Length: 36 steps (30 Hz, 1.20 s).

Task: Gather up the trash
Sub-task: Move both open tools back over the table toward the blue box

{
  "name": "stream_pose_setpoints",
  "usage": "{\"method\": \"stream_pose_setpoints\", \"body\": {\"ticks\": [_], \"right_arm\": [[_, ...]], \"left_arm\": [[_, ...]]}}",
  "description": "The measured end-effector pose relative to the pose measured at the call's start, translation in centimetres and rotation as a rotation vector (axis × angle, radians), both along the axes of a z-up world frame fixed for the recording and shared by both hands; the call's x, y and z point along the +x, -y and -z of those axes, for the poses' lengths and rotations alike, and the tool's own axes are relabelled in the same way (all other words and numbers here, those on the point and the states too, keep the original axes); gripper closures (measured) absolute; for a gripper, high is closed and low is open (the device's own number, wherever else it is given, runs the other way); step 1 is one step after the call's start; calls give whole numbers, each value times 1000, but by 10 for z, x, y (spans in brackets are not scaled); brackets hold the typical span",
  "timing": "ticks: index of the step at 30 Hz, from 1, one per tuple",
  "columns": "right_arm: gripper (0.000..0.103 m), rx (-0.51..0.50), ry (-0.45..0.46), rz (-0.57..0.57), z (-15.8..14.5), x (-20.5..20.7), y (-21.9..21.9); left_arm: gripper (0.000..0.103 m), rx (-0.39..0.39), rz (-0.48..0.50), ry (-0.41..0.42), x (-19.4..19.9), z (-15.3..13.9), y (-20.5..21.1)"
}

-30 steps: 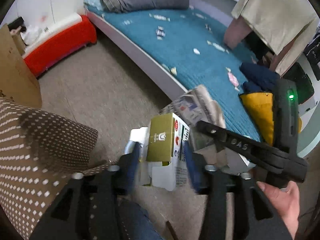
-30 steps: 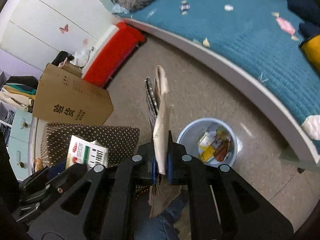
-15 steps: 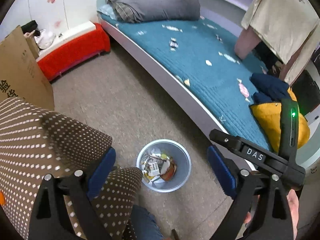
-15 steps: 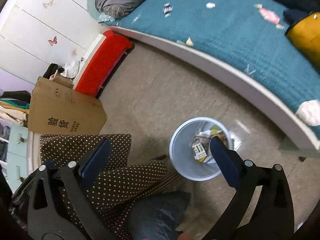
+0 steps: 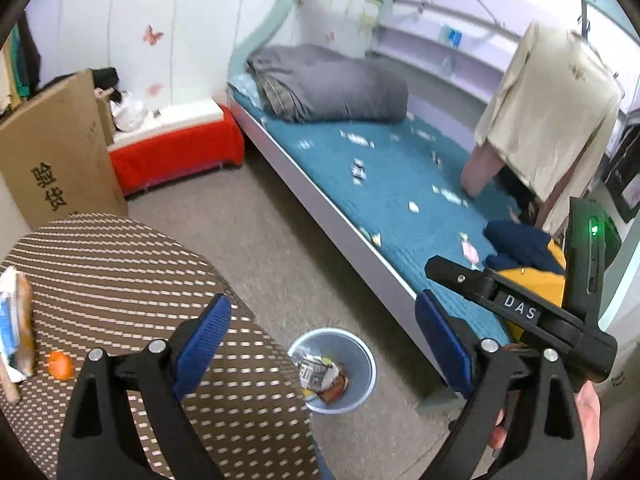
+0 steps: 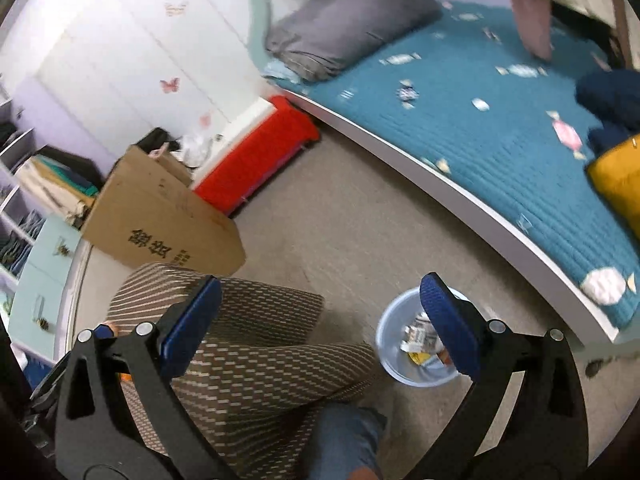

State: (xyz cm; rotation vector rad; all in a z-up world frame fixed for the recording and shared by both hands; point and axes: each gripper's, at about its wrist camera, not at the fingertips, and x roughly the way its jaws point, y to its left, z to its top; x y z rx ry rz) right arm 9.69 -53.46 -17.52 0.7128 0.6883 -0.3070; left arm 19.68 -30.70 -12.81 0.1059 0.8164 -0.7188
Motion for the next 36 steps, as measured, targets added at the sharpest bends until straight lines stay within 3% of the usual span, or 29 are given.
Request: {"method": "stream_pose_setpoints", "body": {"ticks": [8,16,27,36], "right_arm": [[6,-84,79,-130,-55,15,-68],[6,-172,109,-255,-84,35,-134],[6,-231,59,-447,-65,74,-223],[6,-237,34,-596,-46,108,-289]], "left_arm": [[10,-34,-99,135,-7,-38,-73],[9,-70,-220,196,-6,-53,-147],[8,-67,-411,171,12,-34,-251],[8,-15,-534,129,19,5,-320]]}}
